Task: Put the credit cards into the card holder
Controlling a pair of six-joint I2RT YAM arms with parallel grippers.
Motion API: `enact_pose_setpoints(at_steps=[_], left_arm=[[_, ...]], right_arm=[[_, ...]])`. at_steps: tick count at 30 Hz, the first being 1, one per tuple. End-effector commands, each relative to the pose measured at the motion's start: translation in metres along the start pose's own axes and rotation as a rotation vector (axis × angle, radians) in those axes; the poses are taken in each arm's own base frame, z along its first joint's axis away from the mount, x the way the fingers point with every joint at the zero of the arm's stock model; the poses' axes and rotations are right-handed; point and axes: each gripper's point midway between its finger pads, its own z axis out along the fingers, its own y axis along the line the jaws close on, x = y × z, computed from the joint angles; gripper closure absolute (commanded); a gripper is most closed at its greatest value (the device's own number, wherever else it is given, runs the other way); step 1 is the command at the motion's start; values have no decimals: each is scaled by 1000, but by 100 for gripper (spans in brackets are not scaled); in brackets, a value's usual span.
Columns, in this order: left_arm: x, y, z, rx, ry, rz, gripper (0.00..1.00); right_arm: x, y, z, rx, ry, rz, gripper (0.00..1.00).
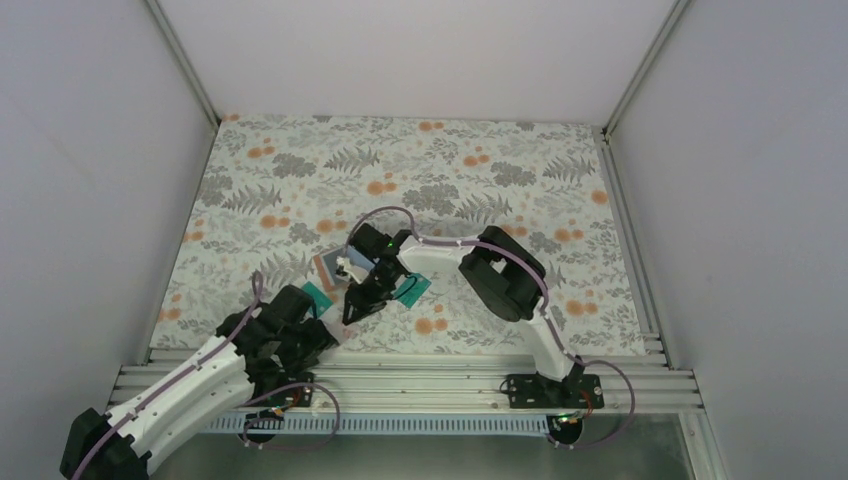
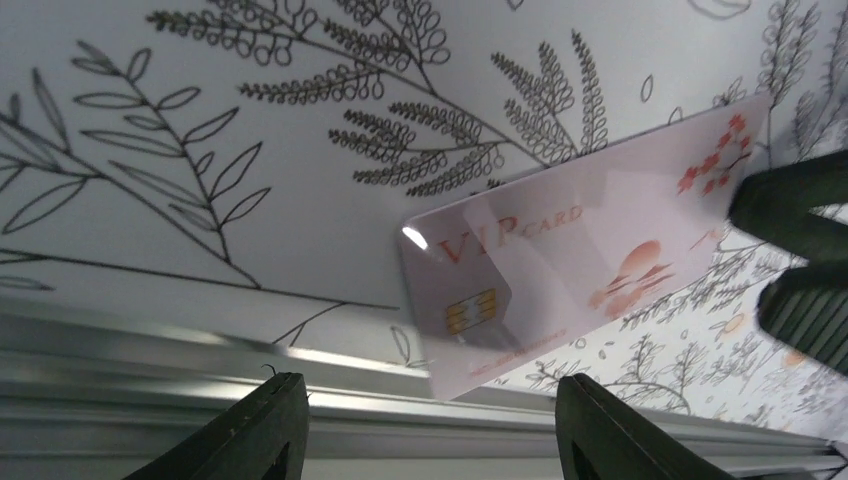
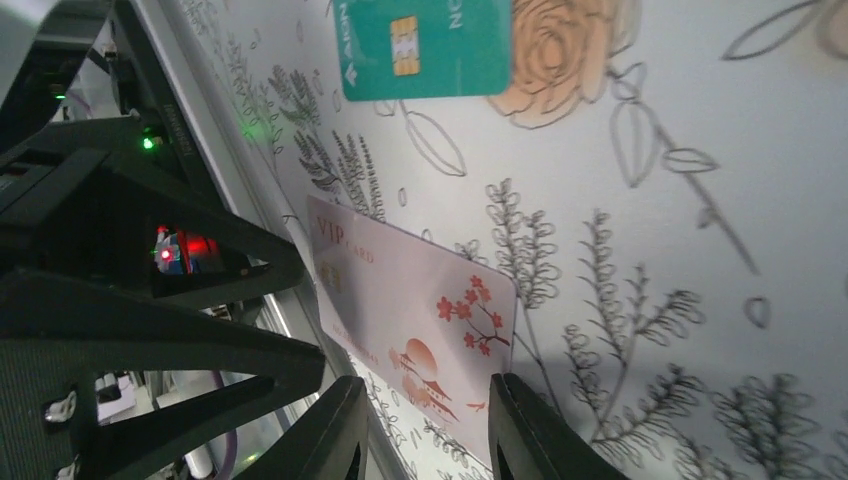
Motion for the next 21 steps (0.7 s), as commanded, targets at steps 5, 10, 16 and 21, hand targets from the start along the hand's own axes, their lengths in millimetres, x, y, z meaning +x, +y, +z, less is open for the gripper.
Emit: enact_pose_setpoints(at_steps=[5,10,16,21], left_arm=[[-17,-13,5,90,-89,-76,40],[-22,-7,9,110,-120,-100,44],[-28,-3,6,141,-172,-119,49],[-31,-13,-3,209,-197,-113,57]], right_arm=[[20,-13,25,-10,92,-13,68],[24,-15,33,-12,118,-22,68],[24,-20,37,-7,128,-15,67],[24,-22,39,-3,138,-9,68]])
